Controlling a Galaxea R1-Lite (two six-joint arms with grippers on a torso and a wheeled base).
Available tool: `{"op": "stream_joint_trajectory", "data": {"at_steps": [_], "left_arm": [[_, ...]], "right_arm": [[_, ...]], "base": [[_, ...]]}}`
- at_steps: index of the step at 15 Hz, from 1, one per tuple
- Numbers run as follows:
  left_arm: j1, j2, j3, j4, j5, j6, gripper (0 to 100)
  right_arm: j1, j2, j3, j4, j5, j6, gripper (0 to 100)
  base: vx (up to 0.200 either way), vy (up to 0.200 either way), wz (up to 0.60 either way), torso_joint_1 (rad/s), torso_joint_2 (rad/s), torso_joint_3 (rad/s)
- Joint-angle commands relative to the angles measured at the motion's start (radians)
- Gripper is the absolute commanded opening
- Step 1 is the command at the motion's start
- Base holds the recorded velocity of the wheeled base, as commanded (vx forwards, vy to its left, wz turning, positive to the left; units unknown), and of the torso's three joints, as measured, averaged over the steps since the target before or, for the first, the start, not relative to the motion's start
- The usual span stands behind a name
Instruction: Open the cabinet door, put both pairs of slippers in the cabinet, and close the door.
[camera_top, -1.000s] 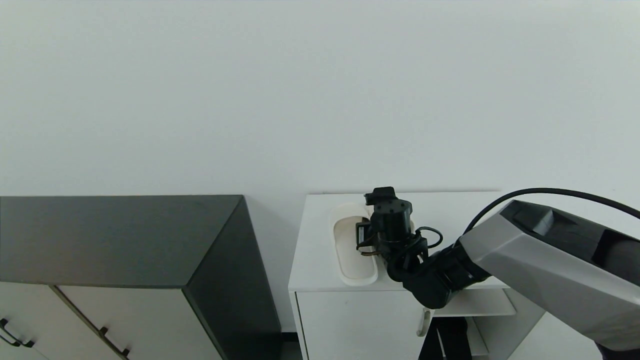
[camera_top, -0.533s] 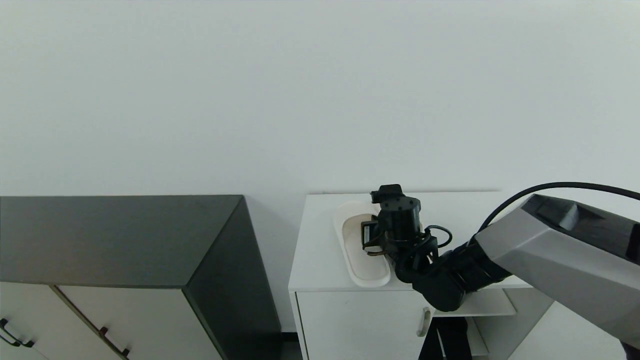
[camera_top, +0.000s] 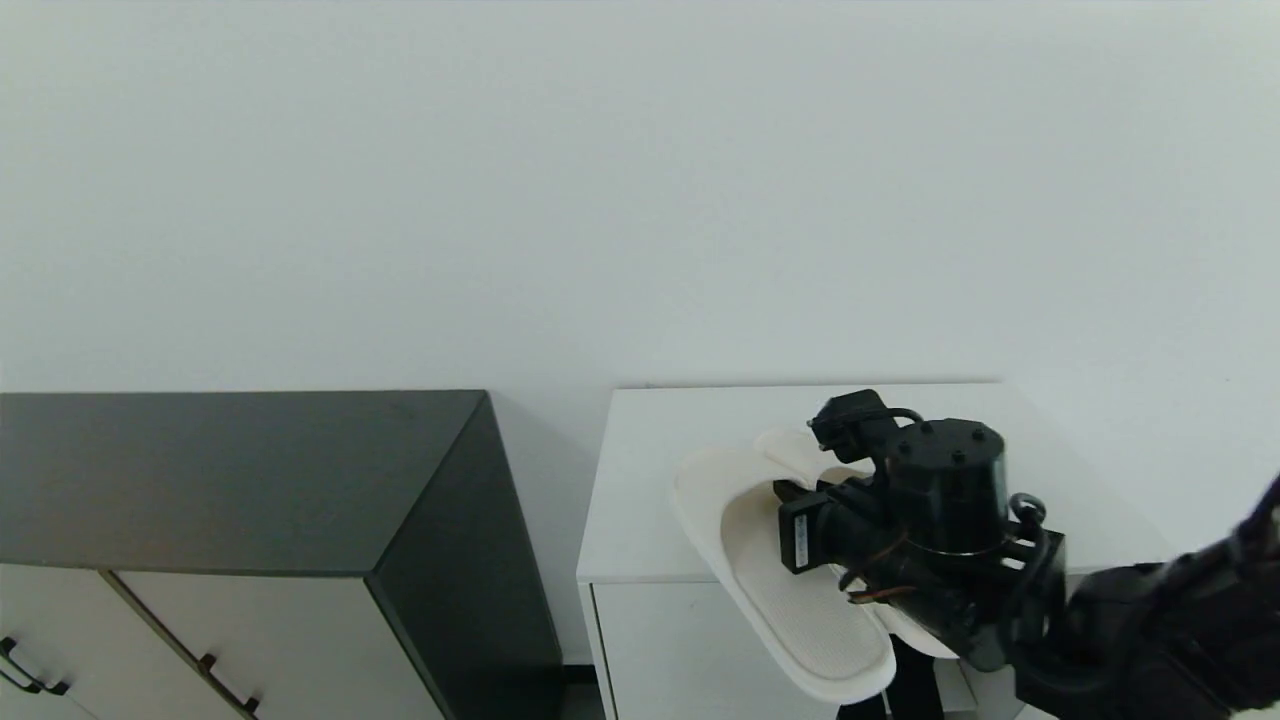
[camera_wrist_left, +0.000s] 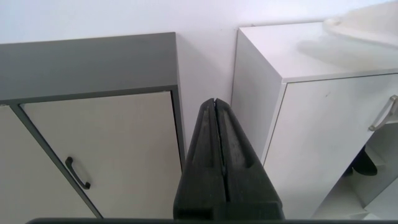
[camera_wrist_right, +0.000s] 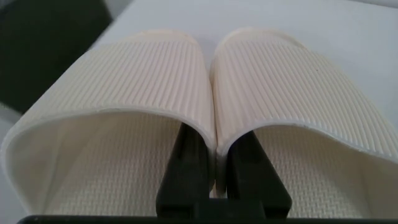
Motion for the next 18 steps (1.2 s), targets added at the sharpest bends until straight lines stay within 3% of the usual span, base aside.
{"op": "stream_joint_trajectory", "data": {"at_steps": [1, 9, 18], "left_arm": [[0.000, 0.000, 0.000, 0.000, 0.000, 0.000, 0], [0.000, 0.000, 0.000, 0.000, 0.002, -0.001, 0], [0.000, 0.000, 0.000, 0.000, 0.003, -0.006, 0]], "right_arm": [[0.022, -0.133, 0.068, -0.002, 0.026, -0.002, 0], [0.036, -0.110, 0.103, -0.003, -0.008, -0.002, 0], [0.036, -0.083, 0.112, -0.006, -0.008, -0.001, 0]], "base": [[0.000, 0.000, 0.00, 0.000, 0.00, 0.000], [0.000, 0.000, 0.00, 0.000, 0.00, 0.000], [-0.200, 0.000, 0.00, 0.005, 0.00, 0.002]]}}
